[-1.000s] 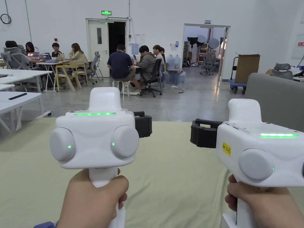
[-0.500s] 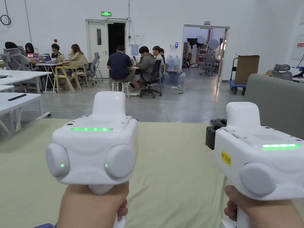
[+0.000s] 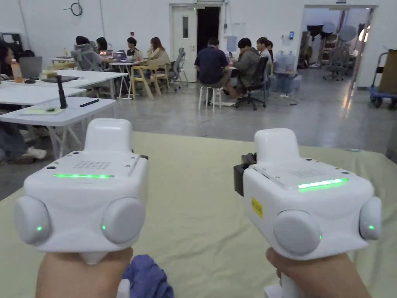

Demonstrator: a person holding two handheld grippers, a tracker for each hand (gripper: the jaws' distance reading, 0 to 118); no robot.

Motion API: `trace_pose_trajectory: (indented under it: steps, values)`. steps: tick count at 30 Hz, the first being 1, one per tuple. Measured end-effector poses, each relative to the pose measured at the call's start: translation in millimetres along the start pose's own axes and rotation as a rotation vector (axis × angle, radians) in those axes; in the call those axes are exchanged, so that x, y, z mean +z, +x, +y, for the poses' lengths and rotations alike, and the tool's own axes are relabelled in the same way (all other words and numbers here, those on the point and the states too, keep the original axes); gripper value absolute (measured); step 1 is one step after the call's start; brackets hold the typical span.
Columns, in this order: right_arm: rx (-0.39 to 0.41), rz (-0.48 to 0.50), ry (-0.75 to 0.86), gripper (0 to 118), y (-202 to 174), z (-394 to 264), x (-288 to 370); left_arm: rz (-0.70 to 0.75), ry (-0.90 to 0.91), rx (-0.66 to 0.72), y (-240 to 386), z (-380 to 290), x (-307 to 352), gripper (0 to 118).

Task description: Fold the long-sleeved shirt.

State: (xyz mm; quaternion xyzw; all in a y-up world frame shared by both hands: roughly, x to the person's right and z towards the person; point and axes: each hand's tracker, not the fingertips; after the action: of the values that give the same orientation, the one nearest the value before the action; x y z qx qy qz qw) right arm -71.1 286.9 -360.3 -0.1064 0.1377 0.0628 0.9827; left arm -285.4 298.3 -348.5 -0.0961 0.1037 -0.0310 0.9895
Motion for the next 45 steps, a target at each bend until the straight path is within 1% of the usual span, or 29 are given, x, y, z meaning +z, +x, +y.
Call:
trace_pose_trajectory:
  steps: [2, 5, 6, 8, 9, 10, 12, 14, 15, 16, 17, 18, 24, 25, 26, 27, 28, 29, 30, 31, 32, 33, 34, 36, 37, 39, 40, 42, 45]
  values:
    - [0.067, 0.183, 0.041, 0, -44.6, 0.6, -8.9, 0.084, -0.081, 0.05, -42.4, -10.5, -16.1, 0]
    - [0.093, 0.318, 0.053, 0, -80.8, -4.5, -14.5, 0.065, -0.206, 0.131, -79.8, -34.5, -48.2, 0]
    - [0.089, 0.346, 0.043, 0, -82.5, -7.5, -17.6, -0.004, -0.257, 0.161, -88.2, -43.5, -59.2, 0]
    - [0.056, 0.407, -0.001, 0, -73.4, -13.9, -22.0, -0.123, -0.386, 0.304, -90.6, -63.5, -84.1, 0]
    - [0.046, 0.448, -0.087, 0, -64.3, -18.6, -32.1, -0.147, -0.414, 0.302, -85.4, -79.2, -99.0, 0]
    - [0.031, 0.45, -0.114, 0, -58.7, -22.7, -36.7, -0.136, -0.428, 0.263, -79.1, -87.3, -106.3, 0]
    - [0.002, 0.387, -0.142, 0, -36.3, -39.2, -45.2, -0.114, -0.481, 0.165, -54.0, -116.6, -125.5, 0]
    - [0.018, 0.328, -0.165, 0, -15.1, -55.4, -49.0, -0.172, -0.54, 0.199, -38.1, -146.4, -149.5, 3]
    - [0.019, 0.307, -0.187, 0, -6.2, -62.7, -50.3, -0.187, -0.578, 0.206, -31.2, -158.5, -160.0, 38]
    - [0.013, 0.294, -0.21, 0, 4.6, -70.2, -52.4, -0.186, -0.639, 0.192, -20.6, -176.5, -173.3, 83]
    - [0.003, 0.289, -0.229, 0, 15.4, -77.9, -54.4, -0.183, -0.7, 0.163, -10.4, -193.5, -187.4, 118]
    - [-0.012, 0.278, -0.254, 0, 24.7, -84.3, -55.3, -0.166, -0.703, 0.119, -5.6, -200.6, -194.3, 114]
    - [-0.054, 0.246, -0.359, 0, 60.0, -120.9, -69.0, -0.12, -0.858, -0.037, 42.5, -282.4, -246.6, 112]
    - [-0.051, 0.242, -0.37, 0, 63.5, -125.6, -71.2, -0.126, -0.899, -0.055, 48.5, -295.9, -254.2, 103]
    - [-0.052, 0.237, -0.378, 0, 66.7, -129.0, -72.7, -0.13, -0.954, -0.086, 54.6, -307.4, -260.6, 84]
    - [-0.058, 0.233, -0.388, 0, 68.2, -129.8, -75.0, -0.121, -1.003, -0.145, 60.5, -317.9, -264.9, 58]
    - [-0.069, 0.236, -0.392, 0, 71.9, -131.4, -75.0, -0.135, -0.989, -0.167, 59.6, -316.9, -264.3, 58]
    - [-0.088, 0.238, -0.395, 0, 76.6, -133.1, -74.5, -0.117, -0.894, -0.165, 59.6, -308.6, -259.3, 57]
    - [-0.107, 0.239, -0.392, 0, 81.0, -133.6, -73.0, -0.11, -0.888, -0.176, 61.6, -300.4, -259.7, 57]
    - [-0.134, 0.243, -0.386, 0, 85.3, -131.9, -72.1, -0.121, -0.895, -0.161, 61.8, -291.8, -262.6, 47]
    - [-0.175, 0.254, -0.376, 0, 92.0, -130.9, -69.5, -0.131, -0.895, -0.082, 62.8, -274.5, -255.4, 26]
    - [-0.211, 0.267, -0.367, 0, 98.8, -128.8, -66.5, -0.172, -0.888, 0.025, 58.2, -257.9, -255.7, 22]
    - [-0.257, 0.292, -0.346, 0, 107.6, -125.5, -61.2, -0.225, -0.881, 0.149, 55.6, -238.3, -255.2, 22]
    - [-0.344, 0.329, -0.293, 0, 123.7, -113.3, -47.4, -0.288, -0.811, 0.258, 50.5, -196.4, -261.3, 21]
    - [-0.378, 0.343, -0.255, 0, 133.2, -106.3, -38.1, -0.316, -0.755, 0.253, 56.3, -170.9, -256.4, 20]
    - [-0.44, 0.406, -0.233, 0, 153.4, -91.5, -21.7, -0.351, -0.665, 0.168, 77.8, -123.7, -243.8, 20]
    - [-0.453, 0.421, -0.176, 0, 162.5, -85.3, -10.0, -0.385, -0.617, 0.16, 104.7, -98.2, -219.9, 20]
    - [-0.449, 0.369, -0.073, 0, 177.8, -72.7, 16.7, -0.468, -0.565, 0.162, 136.7, -65.6, -202.8, 20]
    - [-0.451, 0.276, 0.044, 0, 203.0, -53.7, 55.3, -0.559, -0.49, 0.082, 204.5, -36.5, -182.5, 20]
